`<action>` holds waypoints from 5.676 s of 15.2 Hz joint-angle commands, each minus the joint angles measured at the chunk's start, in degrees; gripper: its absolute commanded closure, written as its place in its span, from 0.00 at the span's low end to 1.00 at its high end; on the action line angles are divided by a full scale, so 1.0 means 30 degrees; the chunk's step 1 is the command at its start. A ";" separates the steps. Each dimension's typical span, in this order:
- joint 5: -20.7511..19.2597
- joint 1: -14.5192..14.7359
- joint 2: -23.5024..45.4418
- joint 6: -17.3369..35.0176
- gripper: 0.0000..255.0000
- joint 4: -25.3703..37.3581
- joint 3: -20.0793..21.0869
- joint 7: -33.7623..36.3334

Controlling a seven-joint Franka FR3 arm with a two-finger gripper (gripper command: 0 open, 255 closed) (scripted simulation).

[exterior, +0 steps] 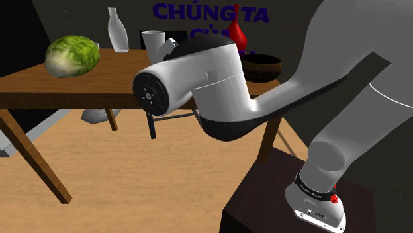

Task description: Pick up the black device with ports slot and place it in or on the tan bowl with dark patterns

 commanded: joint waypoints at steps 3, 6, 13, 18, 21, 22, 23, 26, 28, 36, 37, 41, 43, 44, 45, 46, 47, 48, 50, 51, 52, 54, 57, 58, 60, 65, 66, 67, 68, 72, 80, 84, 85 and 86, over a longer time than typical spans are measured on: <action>-0.0025 0.0055 -0.0428 0.0000 1.00 0.0627 -0.0347 -0.0972; -0.0073 0.0076 -0.0666 -0.0052 1.00 0.1121 -0.0550 -0.1652; -0.0310 0.0032 -0.0998 -0.0295 1.00 0.2408 -0.0875 -0.3186; -0.0532 -0.0055 -0.1061 -0.0510 1.00 0.3269 -0.0963 -0.4082; 0.0807 0.1432 -0.4183 0.1861 1.00 0.0647 -0.4129 -0.4862; 0.1039 0.1887 -0.5032 0.2463 1.00 -0.0162 -0.4994 -0.5092; 0.1201 0.2321 -0.5827 0.3006 1.00 -0.0942 -0.5797 -0.5314; 0.1394 0.3457 -0.8023 0.4399 1.00 -0.3135 -0.7920 -0.5977; 0.1330 0.4107 -0.9385 0.5181 1.00 -0.4484 -0.9182 -0.6427; -0.0004 0.5947 -1.4519 0.7623 1.00 -0.9069 -1.3696 -0.8476; -0.0277 0.6103 -1.5141 0.7872 1.00 -0.9551 -1.4247 -0.8768; -0.1562 0.6495 -1.7642 0.8859 1.00 -1.1287 -1.6504 -1.0076; -0.1560 0.6553 -1.7811 0.8934 1.00 -1.1795 -1.6433 -0.9740; -0.1560 0.6584 -1.7891 0.8971 1.00 -1.2048 -1.6399 -0.9569; -0.1559 0.6616 -1.7968 0.9005 1.00 -1.2295 -1.6360 -0.9399; -0.1508 0.6587 -1.7853 0.8930 1.00 -1.2017 -1.6330 -0.9545; -0.1508 0.6587 -1.7853 0.8930 0.00 -1.2017 -1.6330 -0.9545; 0.0396 0.6965 -1.6695 0.8646 0.00 -1.0350 -1.7641 -1.1582; 0.4268 0.7867 -1.4088 0.7405 0.00 -0.6911 -2.0185 -1.5256; 0.6216 0.8354 -1.2691 0.6538 0.00 -0.5172 -2.1461 -1.6927; 0.8163 0.8874 -1.1243 0.5533 0.00 -0.3441 -2.2775 -1.8505; 1.2116 0.9910 -0.8194 0.3189 0.00 -0.0077 -2.5535 -2.1488; 1.4166 1.0456 -0.6619 0.2024 0.00 0.1251 -2.7138 -2.2949; 1.4122 1.0436 -0.6719 0.2257 0.00 0.0924 -2.7190 -2.2920; 1.4034 1.0392 -0.6907 0.2724 0.00 0.0283 -2.7296 -2.2865; 1.3866 1.0311 -0.7204 0.3558 0.00 -0.0823 -2.7499 -2.2774; 1.3866 1.0311 -0.7204 0.3558 0.00 -0.0823 -2.7499 -2.2774; 1.3866 1.0311 -0.7204 0.3558 0.00 -0.0823 -2.7499 -2.2774; 1.3866 1.0311 -0.7203 0.3558 0.00 -0.0822 -2.7499 -2.2774; 1.3867 1.0311 -0.7203 0.3555 1.00 -0.0820 -2.7498 -2.2774; 1.3862 1.0309 -0.7192 0.3564 1.00 -0.0814 -2.7514 -2.2788; 1.3967 1.0355 -0.6944 0.2868 1.00 0.0139 -2.7412 -2.2955; 1.3999 1.0371 -0.6849 0.2638 1.00 0.0468 -2.7386 -2.3016; 1.4031 1.0385 -0.6751 0.2407 1.00 0.0801 -2.7361 -2.3079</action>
